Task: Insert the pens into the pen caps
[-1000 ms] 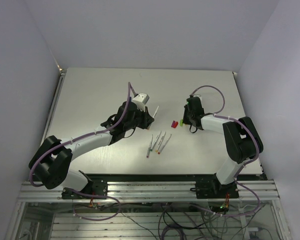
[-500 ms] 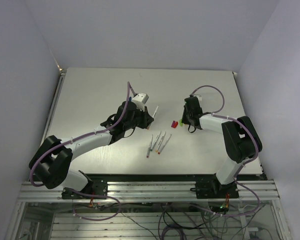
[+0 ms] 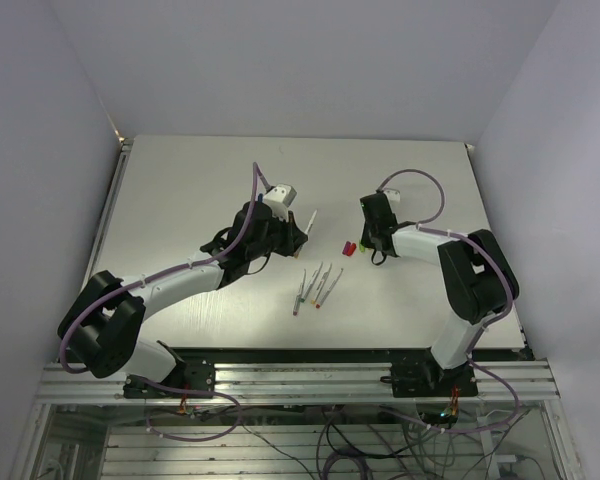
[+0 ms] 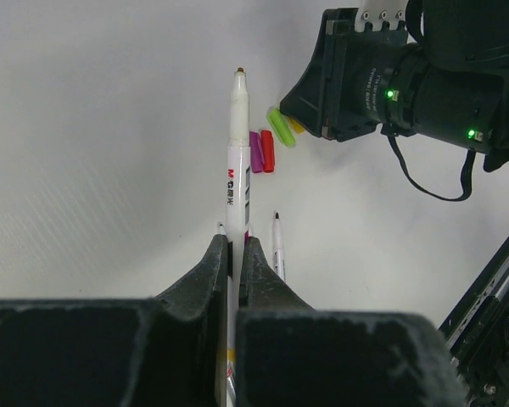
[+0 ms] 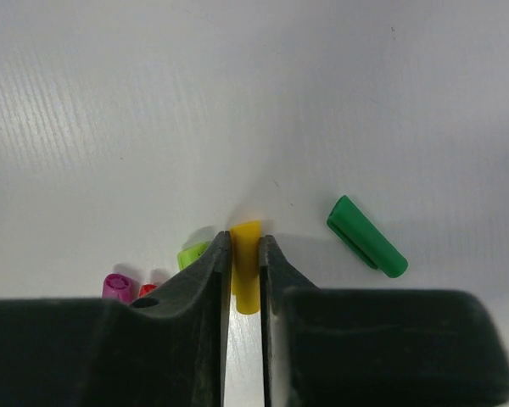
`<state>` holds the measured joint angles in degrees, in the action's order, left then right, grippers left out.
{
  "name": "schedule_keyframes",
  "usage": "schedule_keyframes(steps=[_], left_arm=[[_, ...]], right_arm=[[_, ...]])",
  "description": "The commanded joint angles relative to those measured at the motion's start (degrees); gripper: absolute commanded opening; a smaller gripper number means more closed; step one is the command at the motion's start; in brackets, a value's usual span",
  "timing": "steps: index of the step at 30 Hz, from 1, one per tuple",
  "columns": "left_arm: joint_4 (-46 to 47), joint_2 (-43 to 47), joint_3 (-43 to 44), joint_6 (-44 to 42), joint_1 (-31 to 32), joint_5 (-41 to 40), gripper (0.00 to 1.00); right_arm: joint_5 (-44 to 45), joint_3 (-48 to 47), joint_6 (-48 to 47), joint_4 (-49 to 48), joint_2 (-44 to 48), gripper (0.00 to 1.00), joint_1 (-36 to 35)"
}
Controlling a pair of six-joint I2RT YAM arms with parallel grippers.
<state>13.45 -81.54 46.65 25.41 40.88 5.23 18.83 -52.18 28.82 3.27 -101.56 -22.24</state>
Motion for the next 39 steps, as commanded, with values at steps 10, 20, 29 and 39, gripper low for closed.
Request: schedule_keyframes(steps=[10,20,29,39], left_arm=[[1.96,-0.3,-0.17,-0.33,-0.78,1.83,0.07],[2.69,-1.02,0.18,-1.29,-0.81,3.55,0.07],[8.02,-1.84,-1.36,-1.33,-0.64,7.97,0.07],[10.66,-0.58,-0.36,-3.93,5.64,8.96,0.07]], right_arm=[[1.83,2.08,3.86,17.48,-4.64,0.0,-3.84],[10.32,-3.9,0.04,14.85,6.62,0.0,-3.77],[7.72,0.71,-1.96,2.23,19.85,0.0,-3.61],[-5.42,17.31,0.4,-27.27,39.39,0.0,-3.43]])
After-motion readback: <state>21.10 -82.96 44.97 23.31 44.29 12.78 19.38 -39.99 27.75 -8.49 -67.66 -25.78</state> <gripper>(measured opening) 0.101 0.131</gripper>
